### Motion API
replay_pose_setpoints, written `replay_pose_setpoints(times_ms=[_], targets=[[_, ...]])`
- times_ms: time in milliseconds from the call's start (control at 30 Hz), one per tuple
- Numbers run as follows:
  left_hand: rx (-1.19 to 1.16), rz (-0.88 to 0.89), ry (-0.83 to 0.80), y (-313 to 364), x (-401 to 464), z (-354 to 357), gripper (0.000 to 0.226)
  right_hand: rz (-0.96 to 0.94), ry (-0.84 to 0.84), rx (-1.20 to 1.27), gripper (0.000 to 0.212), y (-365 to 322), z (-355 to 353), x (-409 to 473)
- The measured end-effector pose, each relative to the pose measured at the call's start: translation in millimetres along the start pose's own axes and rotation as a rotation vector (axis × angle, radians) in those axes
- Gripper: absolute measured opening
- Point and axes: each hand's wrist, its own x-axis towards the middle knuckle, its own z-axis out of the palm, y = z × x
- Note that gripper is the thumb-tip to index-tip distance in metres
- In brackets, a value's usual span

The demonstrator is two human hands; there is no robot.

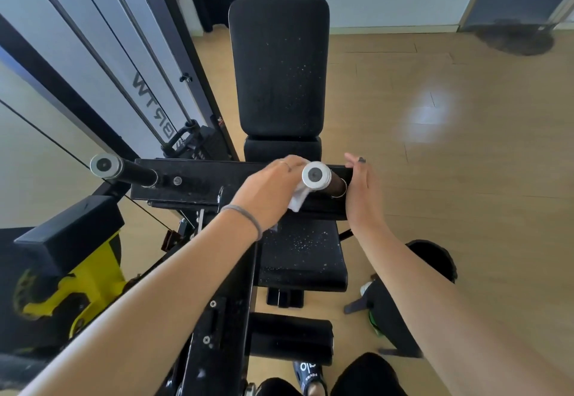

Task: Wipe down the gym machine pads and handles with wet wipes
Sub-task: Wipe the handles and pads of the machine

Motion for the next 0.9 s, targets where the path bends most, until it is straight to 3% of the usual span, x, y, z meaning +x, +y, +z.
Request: replay_pose_setpoints(times_ms=[133, 233, 333, 433, 567, 667, 767, 900], targets=[[0.280, -0.027, -0.102, -17.2, -16.8, 7.4, 0.025, 0.002, -0.006, -0.009, 0.055, -1.2, -0.7, -1.0], [0.066, -0.196, -0.066, 3.8, -12.4, 6.6, 0.033, 0.009, -0.009, -0.018, 0.040, -0.5, -3.2, 0.3], [-0.080, -0.274, -0.112, 39.5, 0.3, 10.6, 0.026, -0.023, -0.017, -0.018, 0.050, -0.1, -4.5, 0.1], [-0.020, -0.286, -0.136, 40.7, -1.3, 14.3, 0.013, -0.029, -0.014, -0.020, 0.055, 0.3, -5.7, 0.7], [-0.081, -0.466, -0.050, 22.7, -14.8, 11.0, 0.017, -0.025, -0.047, -0.024, 0.047, 2.9, -6.5, 1.6], [-0.214, -0.705, -0.048, 54.1, -6.2, 13.5, 0.022, -0.021, -0.041, -0.037, 0.041, 3.6, -8.3, 2.6], [-0.055, -0.602, -0.094, 80.3, 2.8, 34.9, 0.011, -0.029, -0.077, 0.006, 0.039, 3.5, -11.3, 3.9], [0.034, -0.626, 0.107, 83.9, -11.4, 50.2, 0.018, -0.065, -0.096, 0.018, 0.038, 6.2, -13.9, 5.2]])
